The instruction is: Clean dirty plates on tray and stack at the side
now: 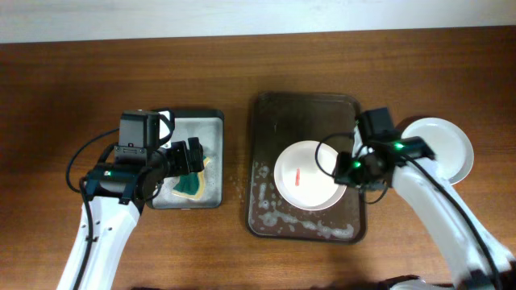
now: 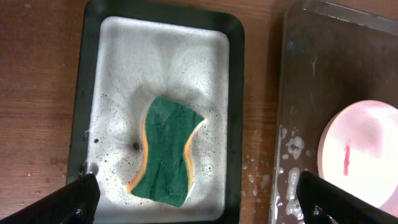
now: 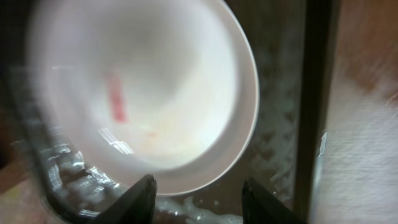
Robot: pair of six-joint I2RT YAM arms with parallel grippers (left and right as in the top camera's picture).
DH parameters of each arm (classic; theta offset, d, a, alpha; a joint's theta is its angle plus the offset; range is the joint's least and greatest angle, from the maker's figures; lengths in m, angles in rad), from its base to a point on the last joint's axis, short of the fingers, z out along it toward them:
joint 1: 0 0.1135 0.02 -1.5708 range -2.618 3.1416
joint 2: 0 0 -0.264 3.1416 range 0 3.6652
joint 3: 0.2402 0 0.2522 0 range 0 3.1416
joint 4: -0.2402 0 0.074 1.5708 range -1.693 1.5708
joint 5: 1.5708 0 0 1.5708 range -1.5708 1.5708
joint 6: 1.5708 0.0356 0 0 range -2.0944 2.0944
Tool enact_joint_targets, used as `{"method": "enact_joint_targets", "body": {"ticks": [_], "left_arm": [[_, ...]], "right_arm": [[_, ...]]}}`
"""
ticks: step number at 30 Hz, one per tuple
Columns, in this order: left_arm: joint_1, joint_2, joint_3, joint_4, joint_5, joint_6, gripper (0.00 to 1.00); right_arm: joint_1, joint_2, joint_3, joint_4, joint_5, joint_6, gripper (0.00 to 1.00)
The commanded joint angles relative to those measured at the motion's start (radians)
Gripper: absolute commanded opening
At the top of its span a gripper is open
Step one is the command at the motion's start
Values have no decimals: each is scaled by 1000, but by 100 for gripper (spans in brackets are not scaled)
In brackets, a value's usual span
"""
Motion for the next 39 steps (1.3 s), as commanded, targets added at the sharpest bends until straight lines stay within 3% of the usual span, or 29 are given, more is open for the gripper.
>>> {"method": "enact_joint_targets", "body": {"ticks": [1,5,11,14,17,20,24,26,29,31,32,34,35,36,39], "left_arm": [[3,-11,16,1,11,19,100],[3,-11,16,1,11,19,100],[3,-11,16,1,11,19,99],[3,-11,16,1,11,19,99],[3,-11,16,-29,99,19,99],[3,-9,14,-42,122,19,99],[3,-8,-52,-55,43,19,100],[3,0,-164,27,10,-19,100],[3,78,-288,231,3,-31,86],[3,189,-294,289,3,-30,83],[0,245,-294,307,3,-23,75],[-2,371,-294,355,3,-21,53],[-2,407,-294,369,3,-22,23],[-1,456,-294,381,3,-22,0],[-1,446,-256,326,3,-22,0]], "right_arm": [[-1,-74,39,-9,130,-165,45],[-1,17,6,19,125,-183,45],[-34,323,-2,132,117,-206,43],[-55,405,-3,135,75,-236,38],[-60,422,-5,143,-18,-235,6],[-60,422,-5,137,-61,-57,4],[-60,422,-5,138,-49,-48,4],[-60,422,-5,138,-50,-74,4],[-58,422,-5,138,-49,-116,4],[-58,422,-5,137,-49,-116,4],[-58,422,-5,137,-50,-116,4],[-58,422,-5,137,-50,-116,4],[-58,422,-5,137,-50,-116,4],[-58,422,-5,137,-50,-116,4],[-58,422,-5,137,-50,-116,4]]}}
